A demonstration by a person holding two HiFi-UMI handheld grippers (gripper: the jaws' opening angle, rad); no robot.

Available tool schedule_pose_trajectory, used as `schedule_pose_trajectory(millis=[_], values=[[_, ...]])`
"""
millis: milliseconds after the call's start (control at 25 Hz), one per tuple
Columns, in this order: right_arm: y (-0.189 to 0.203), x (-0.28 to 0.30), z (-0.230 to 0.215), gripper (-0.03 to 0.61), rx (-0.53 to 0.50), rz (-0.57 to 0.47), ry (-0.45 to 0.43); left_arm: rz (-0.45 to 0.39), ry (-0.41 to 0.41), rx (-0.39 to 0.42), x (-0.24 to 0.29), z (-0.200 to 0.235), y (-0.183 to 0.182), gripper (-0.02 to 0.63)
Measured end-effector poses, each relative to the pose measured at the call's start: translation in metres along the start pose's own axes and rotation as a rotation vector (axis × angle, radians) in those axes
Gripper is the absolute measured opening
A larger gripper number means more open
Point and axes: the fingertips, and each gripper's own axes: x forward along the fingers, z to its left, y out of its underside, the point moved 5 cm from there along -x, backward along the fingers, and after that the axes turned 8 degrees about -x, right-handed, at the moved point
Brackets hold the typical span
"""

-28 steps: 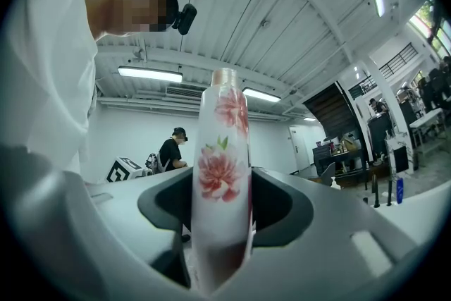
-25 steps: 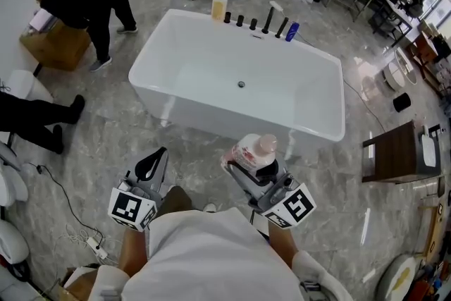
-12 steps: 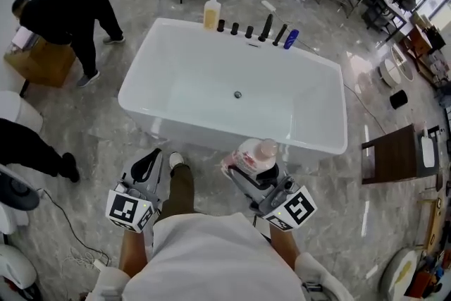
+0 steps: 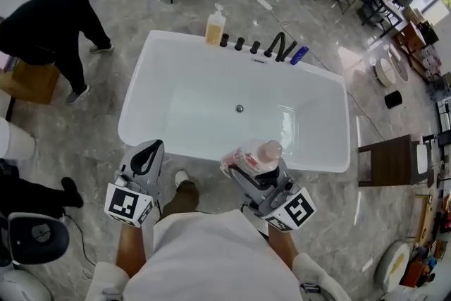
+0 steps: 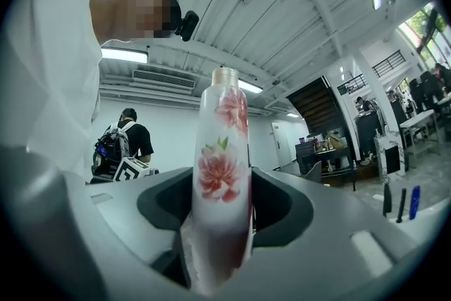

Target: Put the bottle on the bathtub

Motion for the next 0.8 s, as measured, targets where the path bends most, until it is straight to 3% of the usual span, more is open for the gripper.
schedule_pose_trajectory(millis=[320,800], values=[[0.007,0.081,-0.044,0.244,-0.008,0.016,-0.03,-0.007,0.028,0.002,0.057,0.063,-0.023,0.002],[0.025,0.121,-0.134,0.244,0.009,0.024,-0.131,0.032,-0.027,-0.017,0.137,0.067,-0.019,0.002]])
